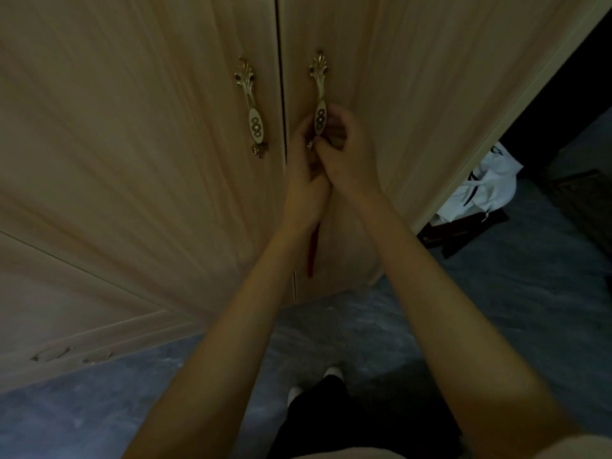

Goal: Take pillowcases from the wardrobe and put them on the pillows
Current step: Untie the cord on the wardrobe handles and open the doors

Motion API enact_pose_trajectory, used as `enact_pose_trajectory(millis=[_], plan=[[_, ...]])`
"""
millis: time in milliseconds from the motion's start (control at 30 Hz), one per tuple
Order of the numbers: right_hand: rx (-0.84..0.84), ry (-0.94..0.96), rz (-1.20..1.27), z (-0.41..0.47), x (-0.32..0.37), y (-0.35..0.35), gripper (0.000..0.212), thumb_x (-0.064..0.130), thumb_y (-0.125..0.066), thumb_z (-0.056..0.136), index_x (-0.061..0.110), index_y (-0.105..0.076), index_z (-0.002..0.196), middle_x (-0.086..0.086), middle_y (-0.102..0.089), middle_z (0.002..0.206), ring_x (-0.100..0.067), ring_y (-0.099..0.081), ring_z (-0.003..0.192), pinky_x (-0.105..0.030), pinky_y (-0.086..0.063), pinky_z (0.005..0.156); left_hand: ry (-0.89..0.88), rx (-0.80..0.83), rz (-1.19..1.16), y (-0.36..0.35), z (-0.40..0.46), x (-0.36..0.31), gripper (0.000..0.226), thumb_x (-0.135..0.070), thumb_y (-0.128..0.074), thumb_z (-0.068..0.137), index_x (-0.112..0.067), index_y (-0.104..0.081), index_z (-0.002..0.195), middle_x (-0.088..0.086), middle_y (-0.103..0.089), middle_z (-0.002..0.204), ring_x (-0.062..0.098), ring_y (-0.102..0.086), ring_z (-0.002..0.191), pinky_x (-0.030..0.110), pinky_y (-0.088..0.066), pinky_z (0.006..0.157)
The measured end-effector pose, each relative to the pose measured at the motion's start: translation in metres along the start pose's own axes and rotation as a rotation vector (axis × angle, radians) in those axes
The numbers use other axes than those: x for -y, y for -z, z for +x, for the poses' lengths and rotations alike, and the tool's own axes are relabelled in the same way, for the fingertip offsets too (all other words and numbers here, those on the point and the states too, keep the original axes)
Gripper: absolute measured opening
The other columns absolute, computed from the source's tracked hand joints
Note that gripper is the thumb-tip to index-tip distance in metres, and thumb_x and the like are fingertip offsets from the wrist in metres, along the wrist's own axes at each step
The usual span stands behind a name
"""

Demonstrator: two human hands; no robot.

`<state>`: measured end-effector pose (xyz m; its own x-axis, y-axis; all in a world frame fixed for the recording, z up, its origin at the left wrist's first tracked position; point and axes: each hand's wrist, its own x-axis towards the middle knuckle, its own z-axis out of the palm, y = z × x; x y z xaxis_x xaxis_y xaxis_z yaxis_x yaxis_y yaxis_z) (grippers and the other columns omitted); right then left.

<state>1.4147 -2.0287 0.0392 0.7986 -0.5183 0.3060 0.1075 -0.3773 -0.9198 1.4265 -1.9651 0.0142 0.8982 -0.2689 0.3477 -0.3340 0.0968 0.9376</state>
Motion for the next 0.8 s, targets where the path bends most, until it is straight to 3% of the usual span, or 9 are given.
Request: enact_pose_trajectory(millis=[200, 367, 533, 633, 800], plan=[[-0.006, -0.031, 0.006, -0.009, 0.001, 0.007, 0.038, -0.006, -0.054, 0.079, 0.006, -0.056, 0.114, -0.008, -0.062, 0.107, -0.006, -0.057, 0.090, -0.015, -0.048, 0.082, -0.007, -0.012, 0.039, -0.007, -0.018, -0.008, 0.051, 0.017, -0.045, 0.083, 0.014, -0.031, 0.132, 0.029, -0.043, 0.132, 0.034, -0.046, 0.123, 0.037, -0.041, 0.104], [0.002, -0.035, 0.033, -0.026, 0.001, 0.020, 0.037, -0.006, -0.053, 0.080, 0.006, -0.056, 0.114, -0.013, -0.062, 0.109, -0.009, -0.057, 0.091, -0.020, -0.049, 0.083, 0.009, -0.058, 0.058, -0.014, -0.038, -0.017, 0.049, 0.016, -0.046, 0.084, 0.010, -0.035, 0.131, 0.023, -0.047, 0.130, 0.018, -0.049, 0.117, 0.032, -0.044, 0.102], [0.056, -0.018, 0.032, -0.047, 0.001, 0.044, 0.038, -0.008, -0.053, 0.079, 0.006, -0.056, 0.114, -0.013, -0.061, 0.110, -0.004, -0.055, 0.087, -0.010, -0.047, 0.079, 0.016, -0.094, 0.111, -0.029, -0.067, -0.028, 0.047, 0.007, -0.049, 0.086, 0.007, -0.037, 0.132, 0.020, -0.047, 0.131, 0.025, -0.047, 0.123, 0.048, -0.041, 0.103], [0.086, -0.003, 0.020, -0.060, 0.000, 0.060, 0.039, -0.008, -0.053, 0.080, 0.006, -0.055, 0.116, -0.012, -0.061, 0.111, -0.003, -0.055, 0.088, -0.005, -0.045, 0.077, 0.004, -0.114, 0.134, -0.039, -0.086, -0.035, 0.047, 0.007, -0.049, 0.086, 0.005, -0.037, 0.132, 0.014, -0.047, 0.130, 0.018, -0.048, 0.120, 0.044, -0.042, 0.103], [0.125, -0.004, 0.025, -0.078, 0.002, 0.085, 0.040, -0.009, -0.055, 0.079, 0.004, -0.055, 0.116, -0.013, -0.062, 0.110, -0.008, -0.056, 0.089, -0.003, -0.043, 0.074, -0.018, -0.069, 0.205, -0.055, -0.113, -0.044, 0.053, 0.002, -0.049, 0.088, 0.004, -0.030, 0.137, 0.018, -0.043, 0.135, 0.022, -0.045, 0.125, 0.041, -0.038, 0.107]])
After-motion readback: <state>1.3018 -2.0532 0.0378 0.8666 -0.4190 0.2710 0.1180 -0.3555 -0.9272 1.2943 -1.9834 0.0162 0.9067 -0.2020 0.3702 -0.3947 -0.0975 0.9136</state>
